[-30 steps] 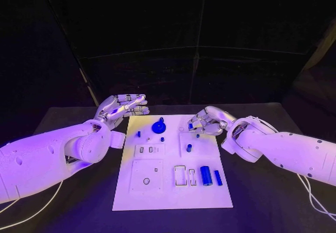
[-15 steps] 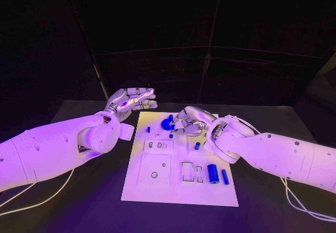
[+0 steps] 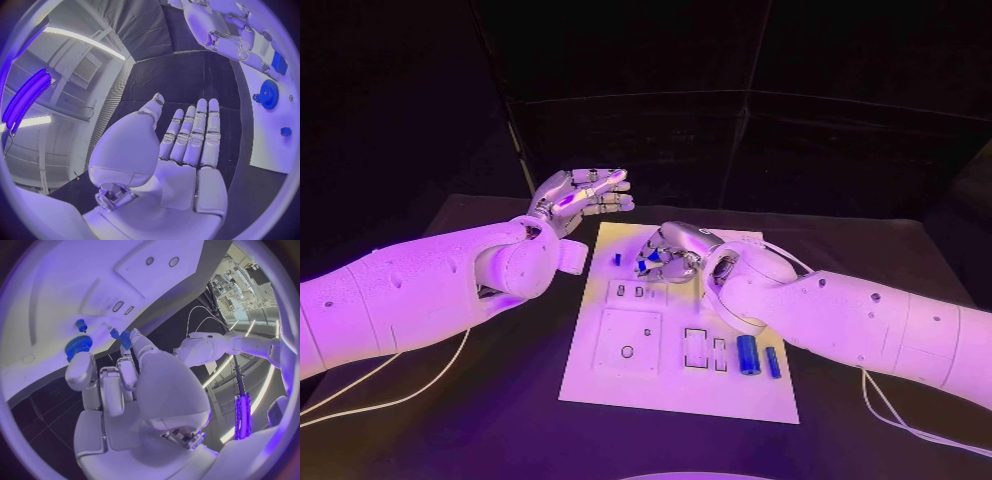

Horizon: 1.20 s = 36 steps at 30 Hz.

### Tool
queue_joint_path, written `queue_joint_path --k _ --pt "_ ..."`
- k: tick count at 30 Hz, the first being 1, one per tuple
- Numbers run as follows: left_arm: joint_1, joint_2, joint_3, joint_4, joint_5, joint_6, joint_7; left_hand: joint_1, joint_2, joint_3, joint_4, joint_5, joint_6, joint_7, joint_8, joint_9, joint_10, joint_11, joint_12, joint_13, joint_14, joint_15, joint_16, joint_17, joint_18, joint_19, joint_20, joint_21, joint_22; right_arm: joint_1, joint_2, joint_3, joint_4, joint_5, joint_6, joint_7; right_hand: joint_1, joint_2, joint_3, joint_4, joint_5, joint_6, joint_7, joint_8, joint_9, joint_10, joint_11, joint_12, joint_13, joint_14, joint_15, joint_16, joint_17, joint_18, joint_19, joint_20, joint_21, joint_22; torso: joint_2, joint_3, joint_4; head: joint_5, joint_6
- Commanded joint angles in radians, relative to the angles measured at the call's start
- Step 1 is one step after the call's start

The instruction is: Assemble the parts on the task board

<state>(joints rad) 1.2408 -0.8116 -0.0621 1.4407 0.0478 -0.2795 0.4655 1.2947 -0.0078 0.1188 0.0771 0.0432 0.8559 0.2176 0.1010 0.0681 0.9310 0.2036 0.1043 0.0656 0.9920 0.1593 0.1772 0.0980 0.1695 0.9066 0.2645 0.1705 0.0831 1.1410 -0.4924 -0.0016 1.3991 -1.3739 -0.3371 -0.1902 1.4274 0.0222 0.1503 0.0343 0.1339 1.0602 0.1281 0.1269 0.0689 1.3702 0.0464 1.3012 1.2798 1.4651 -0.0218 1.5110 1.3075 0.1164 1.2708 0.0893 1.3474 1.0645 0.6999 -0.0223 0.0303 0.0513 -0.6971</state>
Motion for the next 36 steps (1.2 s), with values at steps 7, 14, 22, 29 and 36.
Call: queue_joint_path --k 7,14,22,29,36 --pt "0.003 0.009 0.001 -0.003 0.023 0.008 0.005 -0.001 0.01 0.002 -0.005 0.003 0.006 0.043 -0.004 -0.001 0.003 0.004 -0.005 -0.001 0.0 0.001 -0.004 -0.001 0.009 0.004 0.0 -0.006 -0.001 -0.021 0.022 -0.005 -0.02 -0.066 0.038 -0.05 0.001 0.0 0.008 -0.004 0.002 0.0 0.001 -0.001 0.002 -0.001 -0.002 0.001 -0.001 0.081 -0.004 0.004 0.15 -0.015 0.0 -0.004 0.004 -0.003 0.0 0.0021 -0.0037 0.013 -0.007" --pt "0.003 0.012 0.001 -0.004 0.023 0.01 0.006 -0.001 0.011 0.001 -0.005 0.003 0.006 0.043 -0.004 -0.001 0.003 0.004 -0.006 -0.001 0.0 0.001 -0.004 -0.001 0.009 0.005 0.0 -0.006 -0.001 -0.033 0.024 -0.006 -0.021 -0.075 0.045 -0.048 0.002 -0.001 0.008 -0.005 0.002 0.001 0.001 0.0 0.002 0.0 -0.002 0.002 0.001 0.081 -0.004 0.004 0.15 -0.015 0.001 -0.004 0.004 -0.002 0.0 0.0025 -0.0048 0.018 -0.01" --pt "0.003 0.015 0.001 -0.006 0.023 0.012 0.006 -0.001 0.011 0.001 -0.005 0.003 0.006 0.043 -0.004 -0.001 0.003 0.004 -0.006 -0.001 0.0 0.001 -0.004 -0.001 0.009 0.005 0.0 -0.006 -0.001 -0.044 0.027 -0.007 -0.03 -0.077 0.057 -0.046 0.001 -0.002 0.009 -0.005 0.001 0.001 0.001 0.0 0.002 0.0 -0.002 0.002 0.001 0.081 -0.004 0.004 0.149 -0.015 0.0 -0.004 0.004 -0.003 0.001 0.0022 -0.0041 0.016 -0.012" --pt "0.003 0.016 0.001 -0.008 0.023 0.014 0.004 -0.001 0.011 0.001 -0.005 0.003 0.006 0.043 -0.004 -0.001 0.003 0.004 -0.006 -0.001 0.0 0.001 -0.004 -0.001 0.009 0.005 0.0 -0.006 -0.001 -0.054 0.03 -0.007 -0.031 -0.077 0.055 -0.045 0.001 -0.003 0.009 -0.006 0.001 0.002 0.001 0.0 0.002 0.0 -0.002 0.002 0.001 0.081 -0.004 0.003 0.149 -0.015 0.0 -0.004 0.004 -0.003 0.002 0.0026 -0.004 0.016 -0.014" --pt "0.003 0.018 0.001 -0.01 0.023 0.015 0.004 -0.001 0.011 0.001 -0.005 0.003 0.006 0.043 -0.004 -0.001 0.003 0.004 -0.006 -0.001 0.0 0.001 -0.004 -0.001 0.009 0.005 0.0 -0.006 -0.001 -0.057 0.026 -0.008 -0.031 -0.077 0.057 -0.048 0.0 -0.004 0.01 -0.006 0.0 0.002 0.001 0.0 0.002 0.001 -0.002 0.003 0.002 0.081 -0.004 0.003 0.149 -0.015 0.0 -0.004 0.004 -0.003 0.001 0.0023 -0.0043 0.013 -0.016"
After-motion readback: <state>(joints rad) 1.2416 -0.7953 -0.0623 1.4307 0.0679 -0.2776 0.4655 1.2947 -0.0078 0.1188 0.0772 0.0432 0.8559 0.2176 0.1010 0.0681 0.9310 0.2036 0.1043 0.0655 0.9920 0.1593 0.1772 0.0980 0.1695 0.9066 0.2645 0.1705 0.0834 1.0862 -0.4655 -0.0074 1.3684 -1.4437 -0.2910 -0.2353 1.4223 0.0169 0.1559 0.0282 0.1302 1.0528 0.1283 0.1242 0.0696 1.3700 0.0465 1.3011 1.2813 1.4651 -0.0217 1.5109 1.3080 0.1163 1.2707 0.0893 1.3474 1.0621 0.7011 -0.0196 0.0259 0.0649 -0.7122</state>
